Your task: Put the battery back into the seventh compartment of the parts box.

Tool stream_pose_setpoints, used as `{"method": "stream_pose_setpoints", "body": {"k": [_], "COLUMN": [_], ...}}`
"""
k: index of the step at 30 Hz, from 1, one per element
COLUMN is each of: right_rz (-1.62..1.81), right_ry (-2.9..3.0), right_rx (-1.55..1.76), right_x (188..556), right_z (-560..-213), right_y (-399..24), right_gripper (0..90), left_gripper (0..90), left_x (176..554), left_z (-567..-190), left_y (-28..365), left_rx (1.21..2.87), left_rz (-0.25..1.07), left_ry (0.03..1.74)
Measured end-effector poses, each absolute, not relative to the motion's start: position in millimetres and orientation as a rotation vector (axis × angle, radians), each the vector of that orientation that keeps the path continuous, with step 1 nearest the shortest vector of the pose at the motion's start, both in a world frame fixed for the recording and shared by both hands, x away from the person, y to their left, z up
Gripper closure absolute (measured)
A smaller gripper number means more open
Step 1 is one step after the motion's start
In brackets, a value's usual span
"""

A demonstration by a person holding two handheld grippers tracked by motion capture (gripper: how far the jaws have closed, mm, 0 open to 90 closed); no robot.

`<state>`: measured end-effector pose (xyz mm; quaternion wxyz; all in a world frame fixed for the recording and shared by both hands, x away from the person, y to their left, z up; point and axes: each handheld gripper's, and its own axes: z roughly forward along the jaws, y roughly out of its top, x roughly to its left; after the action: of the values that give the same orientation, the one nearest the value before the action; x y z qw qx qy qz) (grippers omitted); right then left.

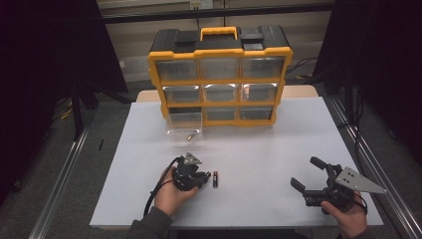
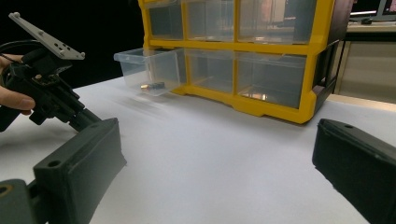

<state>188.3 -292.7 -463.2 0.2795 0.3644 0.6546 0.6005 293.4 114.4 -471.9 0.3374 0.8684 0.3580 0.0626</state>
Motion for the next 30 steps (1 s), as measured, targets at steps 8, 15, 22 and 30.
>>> {"method": "stream_pose_setpoints", "body": {"k": [8, 15, 22, 30], "right_rz": [1.615, 1.611, 1.617, 1.613], "right_ry": [1.760, 1.759, 1.759, 1.756], "right_rx": [0.971, 0.974, 0.971, 0.977], "right_x": [189, 188, 188, 188], "right_z": [-463, -463, -463, -463], "right_y": [-292, -293, -292, -293], "right_gripper": [1.3, 1.3, 1.3, 1.3], "left_gripper": [77.5, 77.5, 77.5, 77.5], "left_x": [300, 311, 321, 334], "left_z": [-468, -451, -434, -409], "left_y": [120, 133, 138, 138], "left_rx": [2.223, 2.134, 2.105, 2.105], "left_rz": [0.100, 0.069, 0.061, 0.064], "left_ry": [1.001, 1.045, 1.054, 1.042]}}
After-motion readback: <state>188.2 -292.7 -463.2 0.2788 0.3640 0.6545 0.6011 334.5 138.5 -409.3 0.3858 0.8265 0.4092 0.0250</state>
